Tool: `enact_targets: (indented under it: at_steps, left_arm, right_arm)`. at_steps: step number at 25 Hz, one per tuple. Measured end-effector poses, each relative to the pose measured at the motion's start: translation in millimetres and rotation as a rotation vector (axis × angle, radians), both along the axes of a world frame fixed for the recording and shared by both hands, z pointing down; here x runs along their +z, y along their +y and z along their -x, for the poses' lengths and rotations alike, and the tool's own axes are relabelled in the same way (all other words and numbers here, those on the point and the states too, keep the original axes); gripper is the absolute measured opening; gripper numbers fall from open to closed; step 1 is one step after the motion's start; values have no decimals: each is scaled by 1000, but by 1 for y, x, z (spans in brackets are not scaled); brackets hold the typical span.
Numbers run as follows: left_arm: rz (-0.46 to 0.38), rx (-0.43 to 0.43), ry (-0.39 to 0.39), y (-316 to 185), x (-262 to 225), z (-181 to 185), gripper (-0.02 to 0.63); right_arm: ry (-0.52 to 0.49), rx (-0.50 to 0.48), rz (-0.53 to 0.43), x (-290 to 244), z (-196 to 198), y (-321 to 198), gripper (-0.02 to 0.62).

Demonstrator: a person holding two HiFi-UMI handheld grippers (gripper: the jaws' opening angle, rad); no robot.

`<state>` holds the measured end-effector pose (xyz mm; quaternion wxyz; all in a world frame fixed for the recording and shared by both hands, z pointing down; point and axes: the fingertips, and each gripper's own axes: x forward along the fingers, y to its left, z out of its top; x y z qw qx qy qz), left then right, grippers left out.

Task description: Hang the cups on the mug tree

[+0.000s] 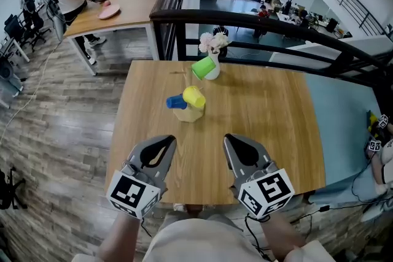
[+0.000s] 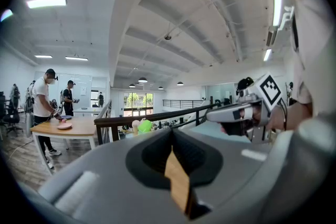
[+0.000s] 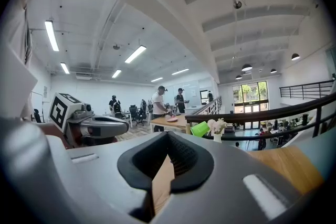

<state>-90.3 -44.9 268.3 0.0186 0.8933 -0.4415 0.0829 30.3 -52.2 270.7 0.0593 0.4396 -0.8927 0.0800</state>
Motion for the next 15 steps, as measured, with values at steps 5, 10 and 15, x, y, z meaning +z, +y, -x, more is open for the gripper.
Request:
enact_targets:
  at_steps: [5, 10, 15]
  left_arm:
    - [4, 10, 0, 3, -3, -1, 3]
    - [2, 13, 3, 4, -3, -1, 3]
    - [3, 11, 0, 8, -1, 0, 3]
  right_arm:
    - [11, -11, 1, -3, 5, 1, 2]
    - [20, -28, -2, -2, 13, 3, 0]
    - [28, -40, 3, 1, 17, 7, 0]
